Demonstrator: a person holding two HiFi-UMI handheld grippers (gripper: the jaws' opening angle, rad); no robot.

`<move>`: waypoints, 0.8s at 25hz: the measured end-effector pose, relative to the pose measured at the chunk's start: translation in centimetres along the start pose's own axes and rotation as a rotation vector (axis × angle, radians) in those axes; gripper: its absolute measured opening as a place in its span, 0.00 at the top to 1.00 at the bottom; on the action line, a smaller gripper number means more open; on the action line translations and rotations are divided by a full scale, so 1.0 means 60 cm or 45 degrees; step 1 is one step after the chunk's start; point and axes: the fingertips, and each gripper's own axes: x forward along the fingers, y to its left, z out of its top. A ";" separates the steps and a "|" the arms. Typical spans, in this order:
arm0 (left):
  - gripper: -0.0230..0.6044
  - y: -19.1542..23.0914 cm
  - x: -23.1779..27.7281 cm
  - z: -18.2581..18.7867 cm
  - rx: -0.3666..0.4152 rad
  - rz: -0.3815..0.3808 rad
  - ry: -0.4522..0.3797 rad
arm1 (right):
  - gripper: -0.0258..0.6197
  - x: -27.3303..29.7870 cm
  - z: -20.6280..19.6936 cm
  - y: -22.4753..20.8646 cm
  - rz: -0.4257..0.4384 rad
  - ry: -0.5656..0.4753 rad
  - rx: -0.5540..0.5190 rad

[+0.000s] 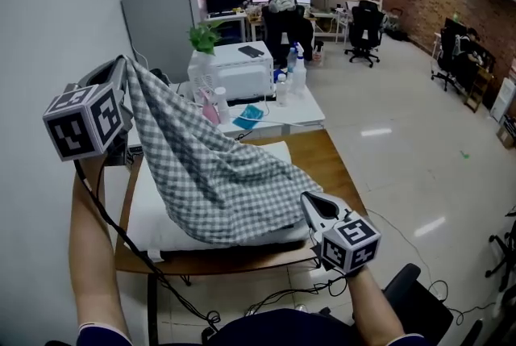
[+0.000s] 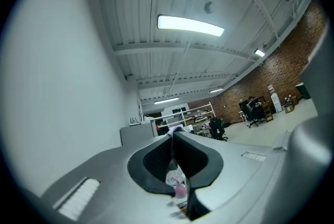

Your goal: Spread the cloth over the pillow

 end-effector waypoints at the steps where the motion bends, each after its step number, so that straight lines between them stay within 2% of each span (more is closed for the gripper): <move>1: 0.95 0.000 0.000 0.009 0.009 0.003 -0.008 | 0.93 0.001 0.001 0.000 0.001 -0.005 0.001; 7: 0.95 -0.009 0.002 0.035 0.062 0.000 -0.020 | 0.93 0.012 0.008 0.010 0.023 -0.027 0.005; 12: 0.95 0.006 0.012 0.063 0.066 -0.001 -0.020 | 0.91 0.014 0.004 -0.001 -0.027 -0.029 0.020; 20: 0.95 0.038 0.032 0.178 0.116 0.046 -0.112 | 0.91 0.018 0.007 -0.023 -0.062 -0.058 0.049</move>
